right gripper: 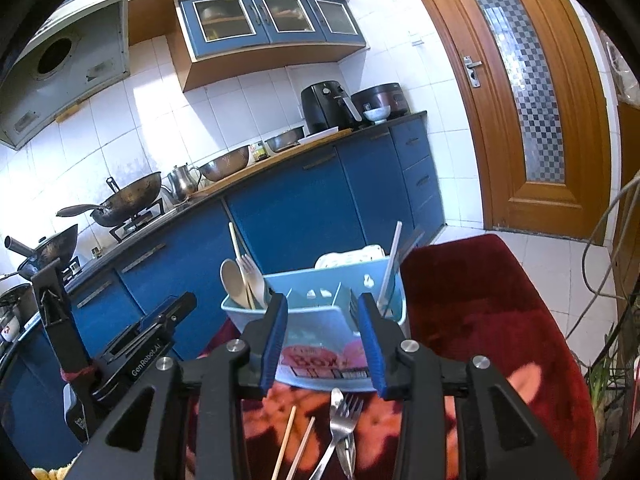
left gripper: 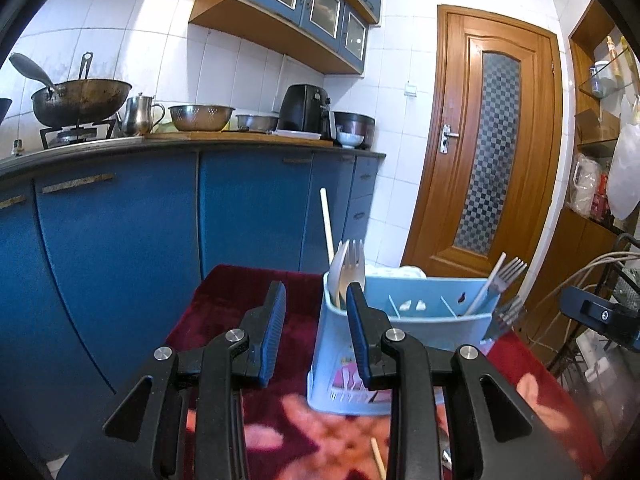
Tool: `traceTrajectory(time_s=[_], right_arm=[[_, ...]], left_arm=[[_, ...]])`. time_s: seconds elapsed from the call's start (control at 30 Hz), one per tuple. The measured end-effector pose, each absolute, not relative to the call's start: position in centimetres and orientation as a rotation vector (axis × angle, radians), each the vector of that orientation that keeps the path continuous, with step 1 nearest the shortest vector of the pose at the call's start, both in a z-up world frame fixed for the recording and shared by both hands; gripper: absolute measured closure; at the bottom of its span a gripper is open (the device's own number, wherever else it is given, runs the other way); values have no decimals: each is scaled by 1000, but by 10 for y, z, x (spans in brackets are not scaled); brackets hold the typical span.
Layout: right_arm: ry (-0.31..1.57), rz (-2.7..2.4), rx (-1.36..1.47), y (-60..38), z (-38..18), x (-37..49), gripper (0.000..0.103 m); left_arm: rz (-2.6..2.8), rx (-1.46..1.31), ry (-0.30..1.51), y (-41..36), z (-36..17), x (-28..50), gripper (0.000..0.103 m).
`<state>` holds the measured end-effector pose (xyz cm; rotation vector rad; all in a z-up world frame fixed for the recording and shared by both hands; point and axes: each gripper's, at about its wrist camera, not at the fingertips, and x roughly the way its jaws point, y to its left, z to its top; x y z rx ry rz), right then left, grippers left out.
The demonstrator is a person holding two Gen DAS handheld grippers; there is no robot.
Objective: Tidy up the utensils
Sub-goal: 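Move both open grippers back down to the remaining utensils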
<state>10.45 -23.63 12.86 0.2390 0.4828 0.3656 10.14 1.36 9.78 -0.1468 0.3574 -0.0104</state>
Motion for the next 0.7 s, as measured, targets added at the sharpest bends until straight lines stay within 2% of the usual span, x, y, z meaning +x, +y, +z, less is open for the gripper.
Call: traceTrajectory(time_s=[0.7], right_arm=[[632, 322, 285, -252, 76, 71, 63]], left_arm=[[-48, -115, 549, 16, 60, 71, 72]])
